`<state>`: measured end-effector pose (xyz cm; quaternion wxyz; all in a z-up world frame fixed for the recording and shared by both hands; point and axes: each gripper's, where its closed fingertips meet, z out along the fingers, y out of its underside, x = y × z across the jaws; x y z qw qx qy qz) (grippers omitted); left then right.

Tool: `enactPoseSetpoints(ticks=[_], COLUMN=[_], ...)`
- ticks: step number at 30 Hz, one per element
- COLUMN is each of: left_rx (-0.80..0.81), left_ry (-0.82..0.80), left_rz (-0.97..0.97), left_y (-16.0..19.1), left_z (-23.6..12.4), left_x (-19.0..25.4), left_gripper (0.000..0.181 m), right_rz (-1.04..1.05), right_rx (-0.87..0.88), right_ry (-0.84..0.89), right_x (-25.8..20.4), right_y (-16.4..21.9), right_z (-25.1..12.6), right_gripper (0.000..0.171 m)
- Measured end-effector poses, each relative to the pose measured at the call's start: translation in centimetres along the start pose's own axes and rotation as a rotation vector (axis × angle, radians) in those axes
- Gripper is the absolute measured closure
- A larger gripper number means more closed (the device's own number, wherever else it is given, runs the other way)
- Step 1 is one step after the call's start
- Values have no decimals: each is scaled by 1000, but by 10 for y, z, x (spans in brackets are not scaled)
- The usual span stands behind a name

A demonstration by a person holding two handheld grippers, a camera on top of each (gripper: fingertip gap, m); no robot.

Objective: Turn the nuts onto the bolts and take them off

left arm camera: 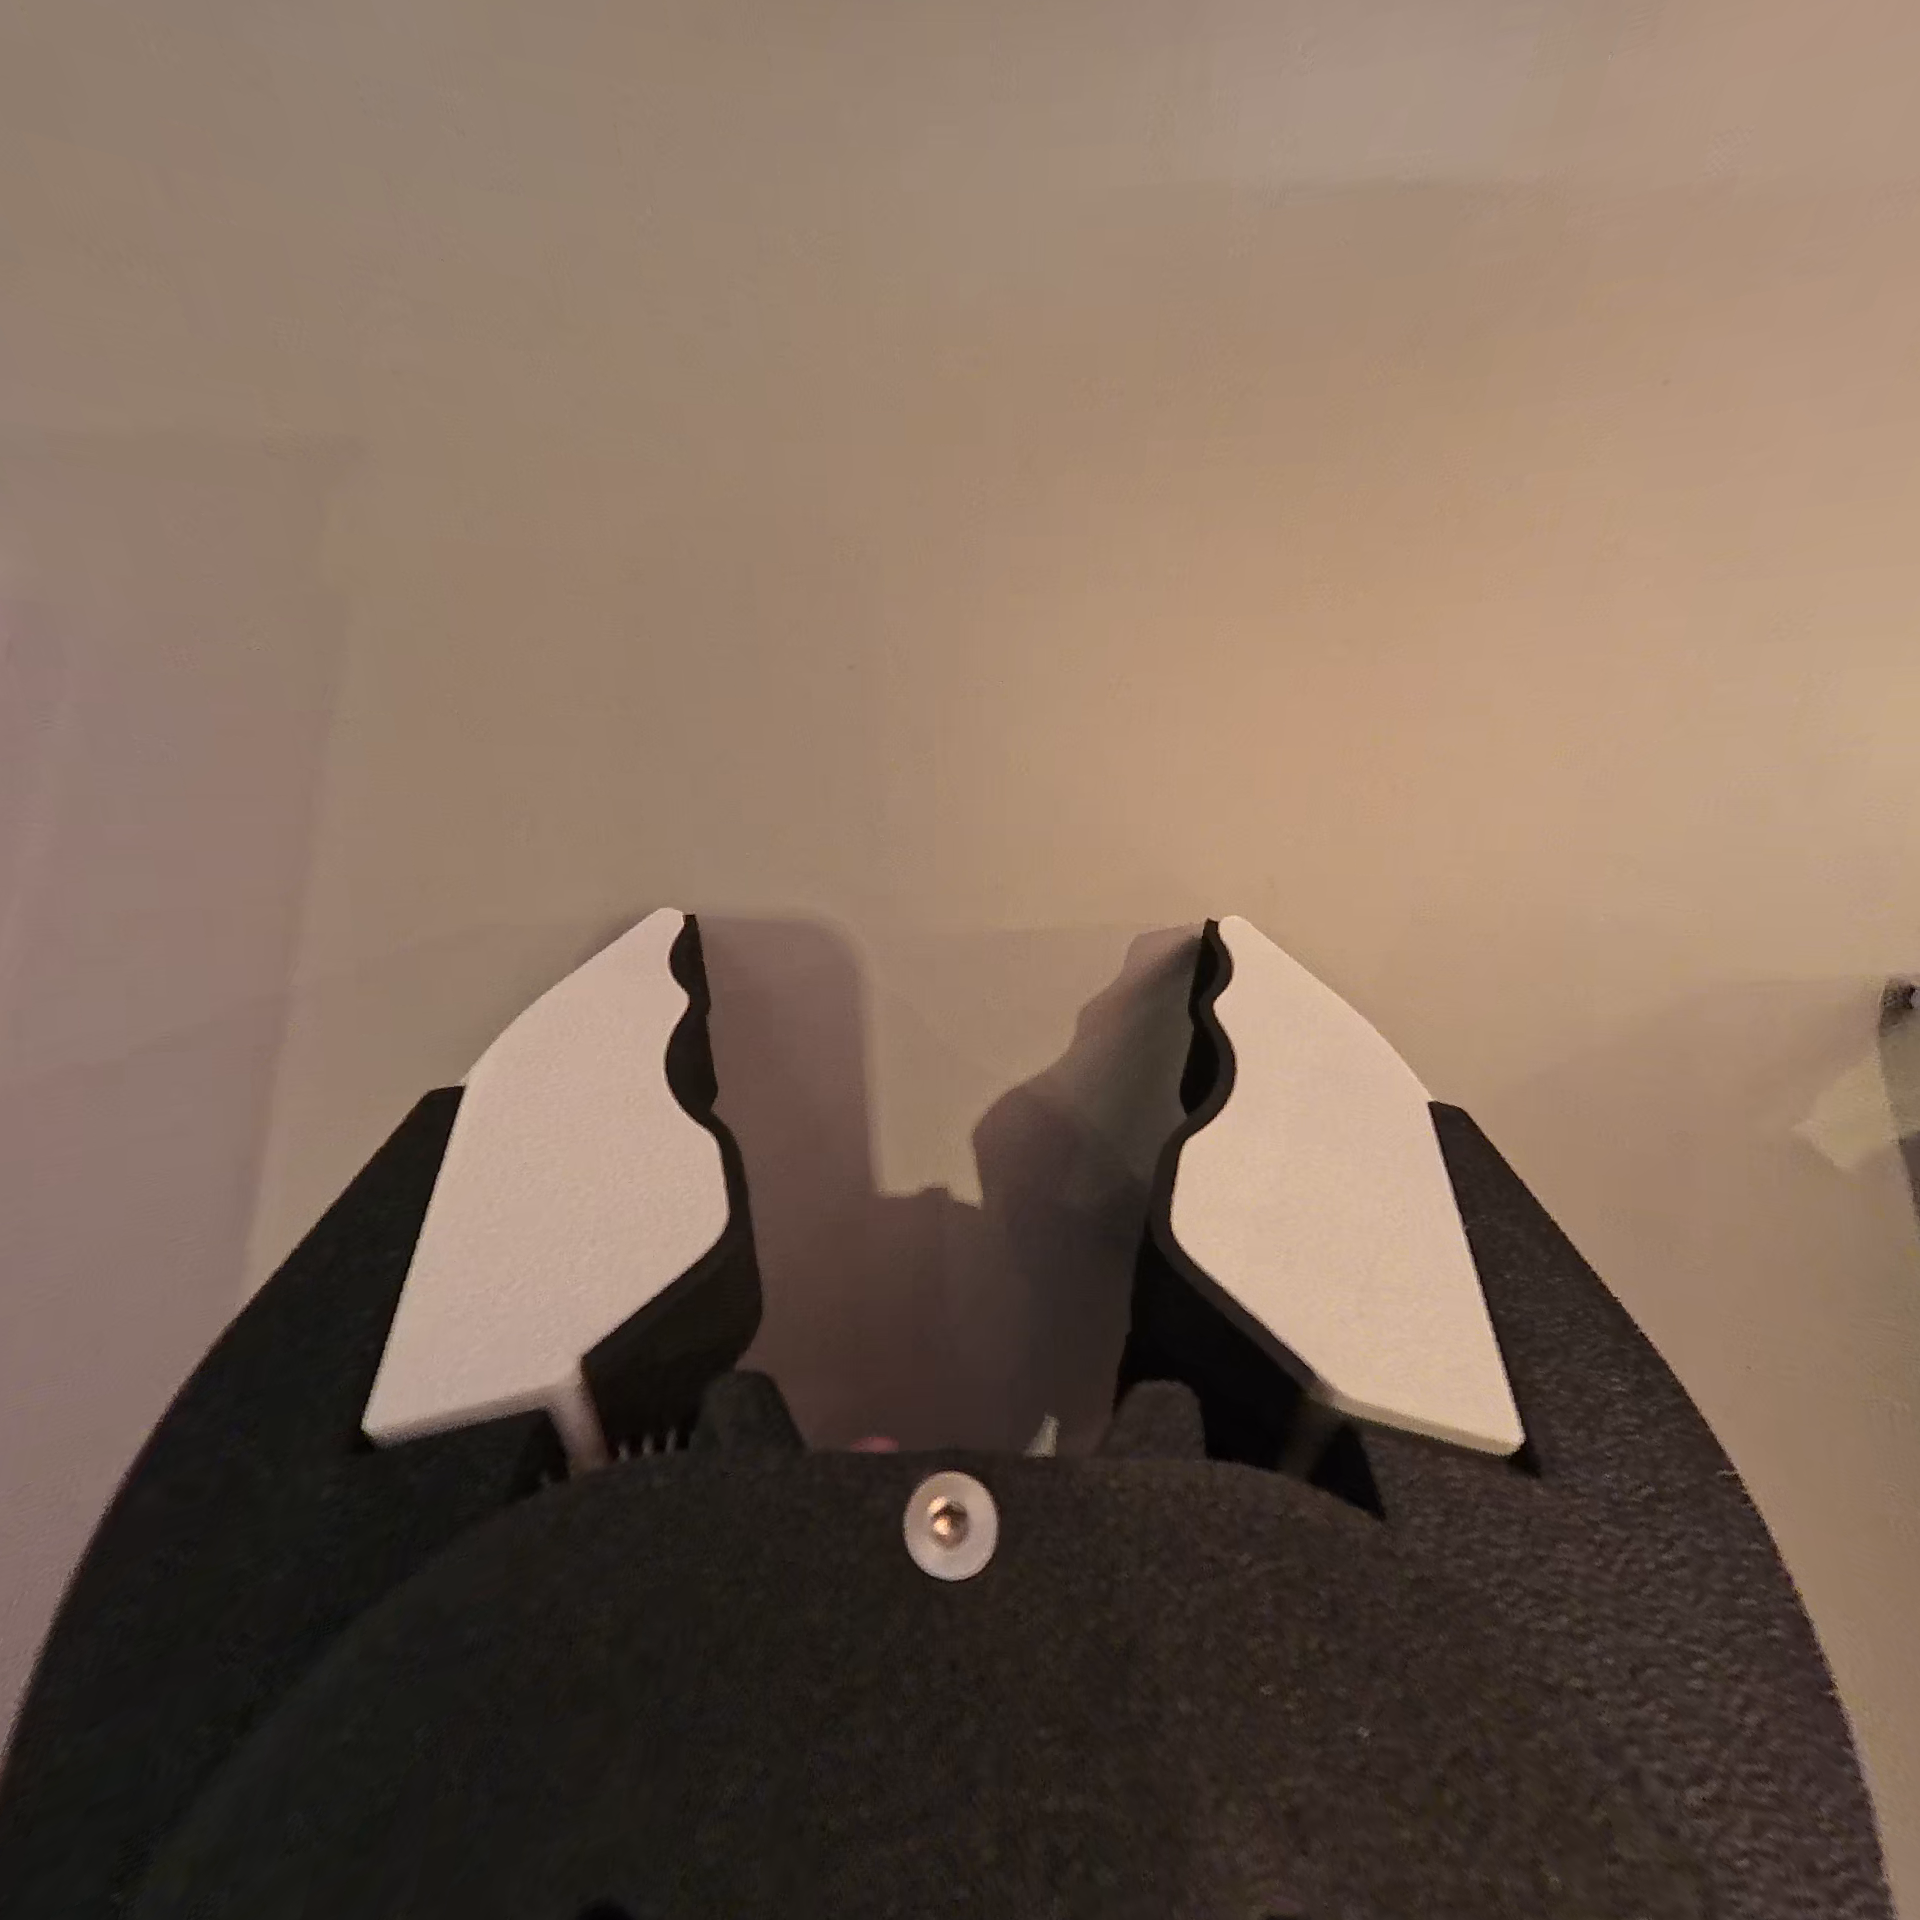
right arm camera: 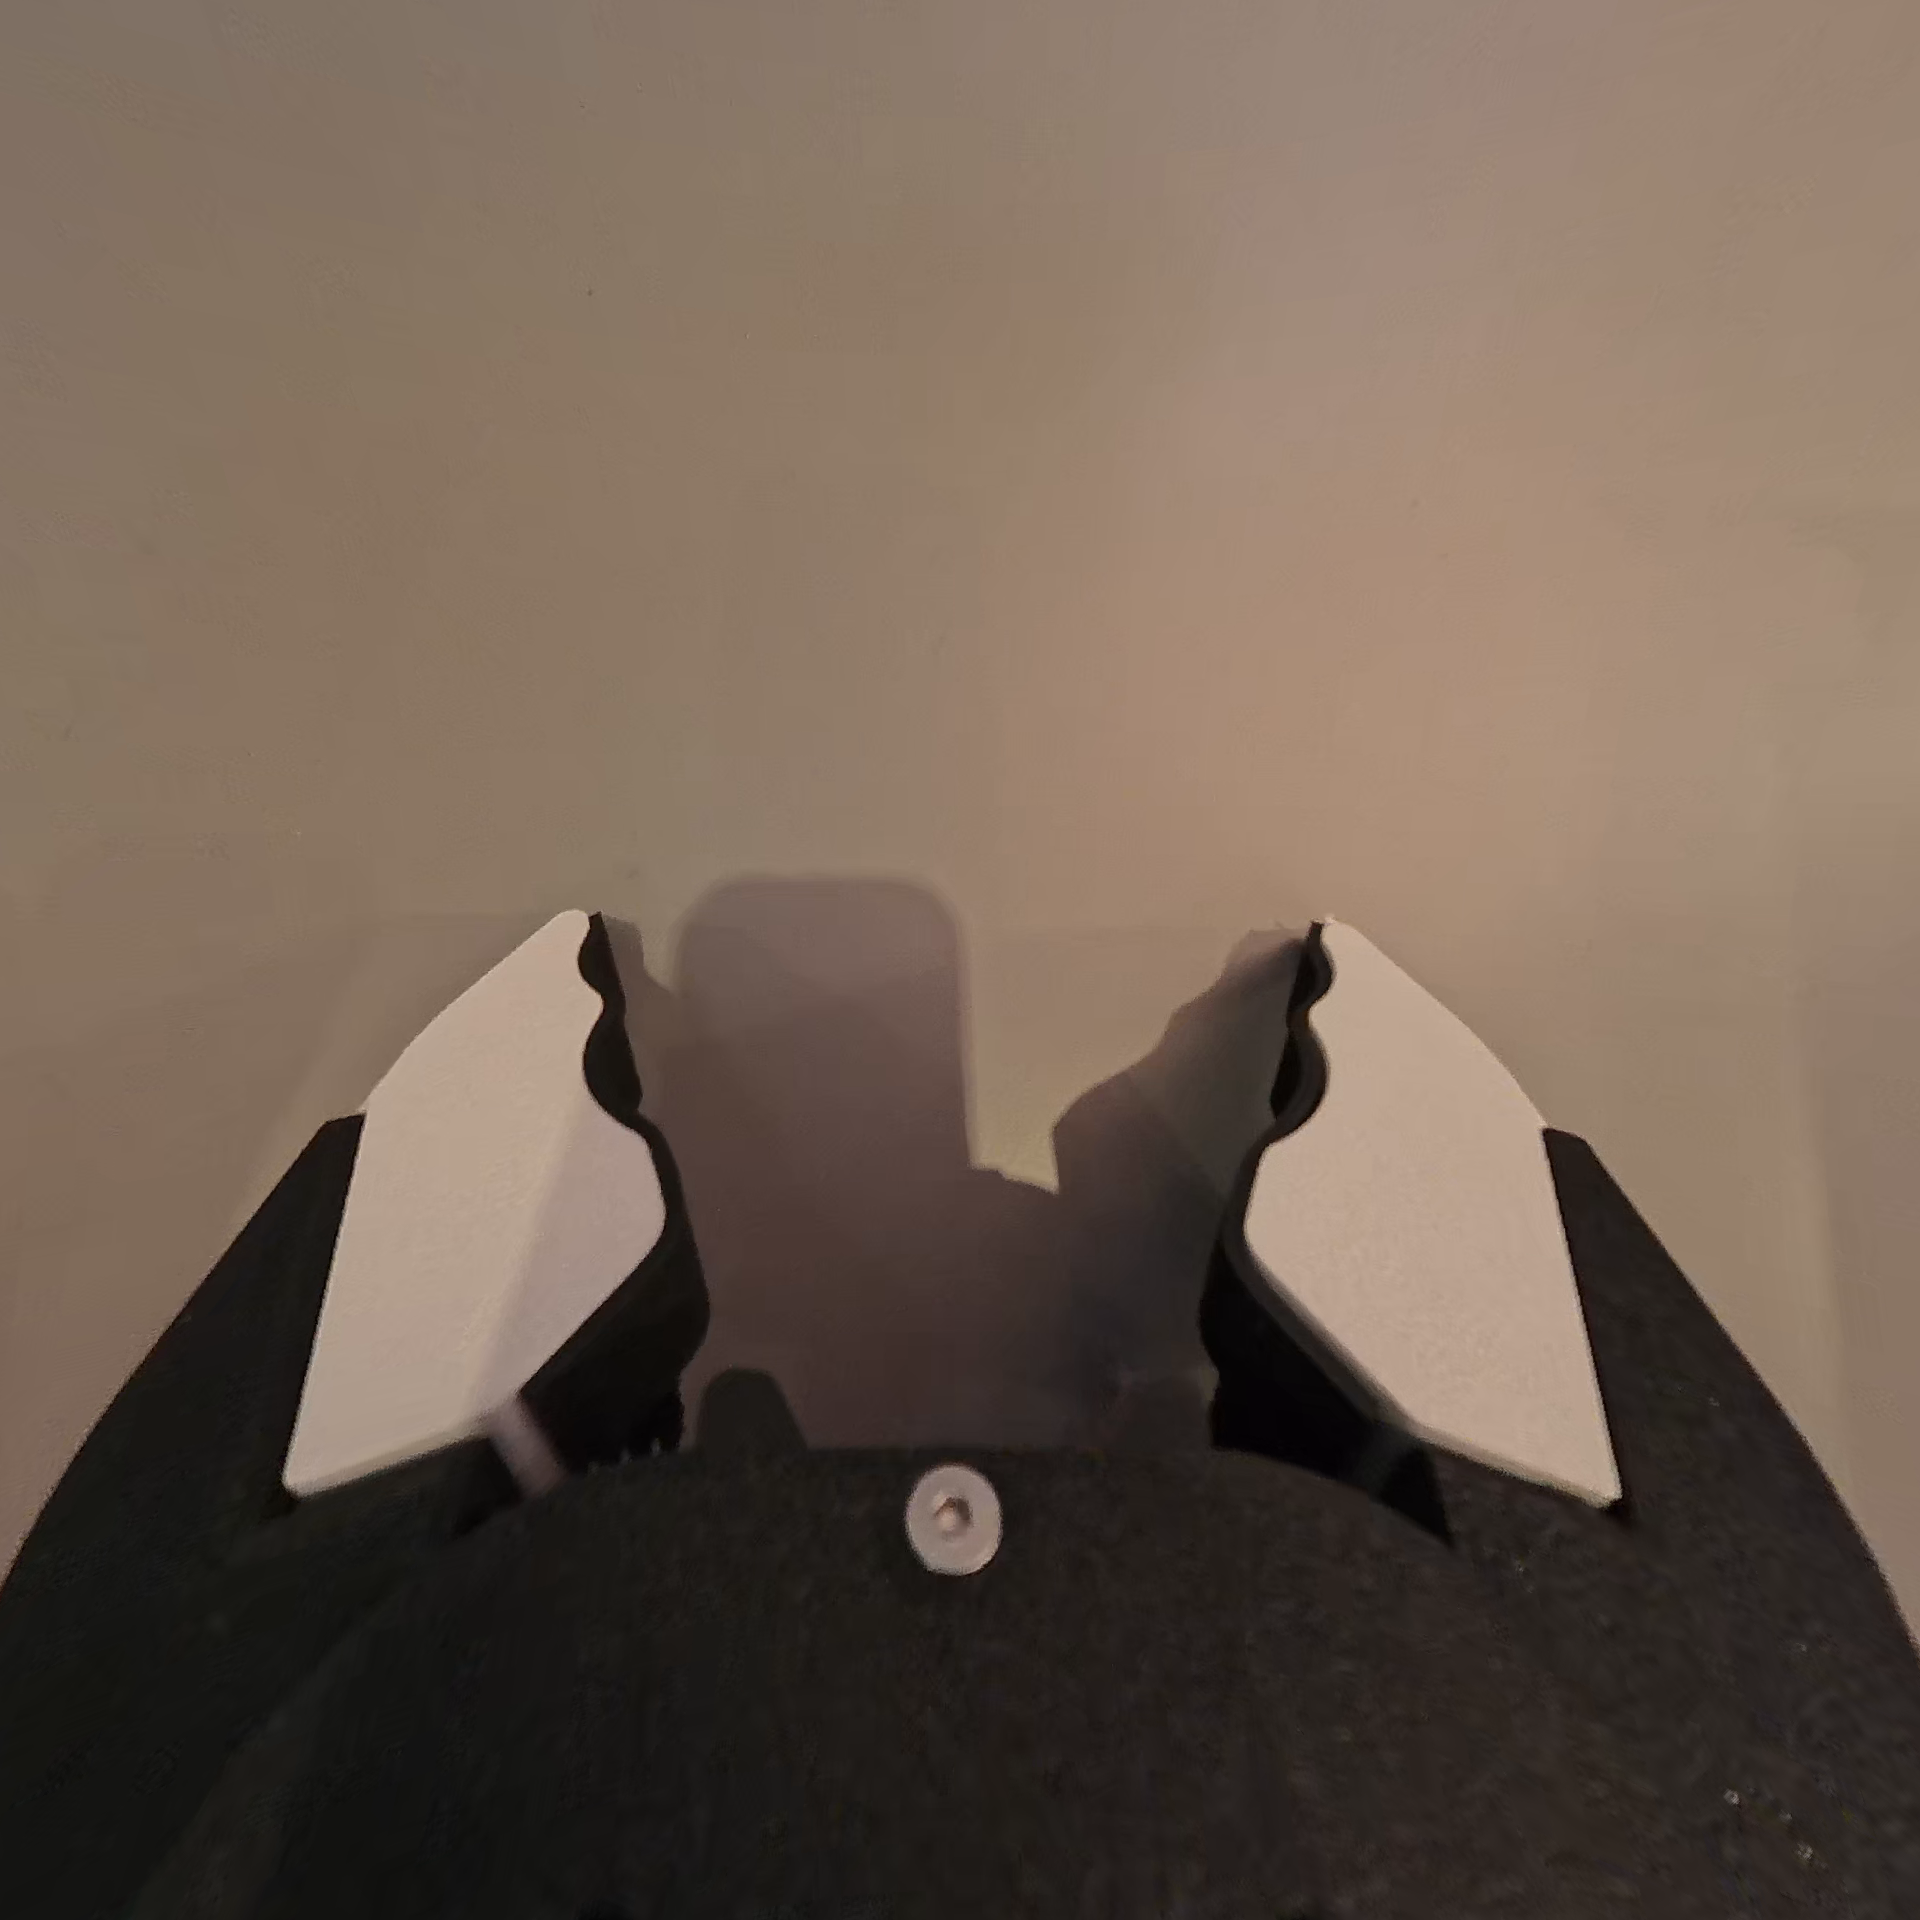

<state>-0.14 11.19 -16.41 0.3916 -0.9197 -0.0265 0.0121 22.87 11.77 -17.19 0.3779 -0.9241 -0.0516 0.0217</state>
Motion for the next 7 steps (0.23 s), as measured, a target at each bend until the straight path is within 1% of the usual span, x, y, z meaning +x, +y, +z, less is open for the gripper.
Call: enactPoseSetpoints(ticks=[7], left_rx=[-2], left_ry=[1], left_rz=[-2], left_y=[0], left_z=[0], left_x=[0], left_gripper=[92], right_rz=[2], right_rx=[-1], right_ry=[1], right_x=[0], right_y=[0], right_z=[0], right_gripper=[51])
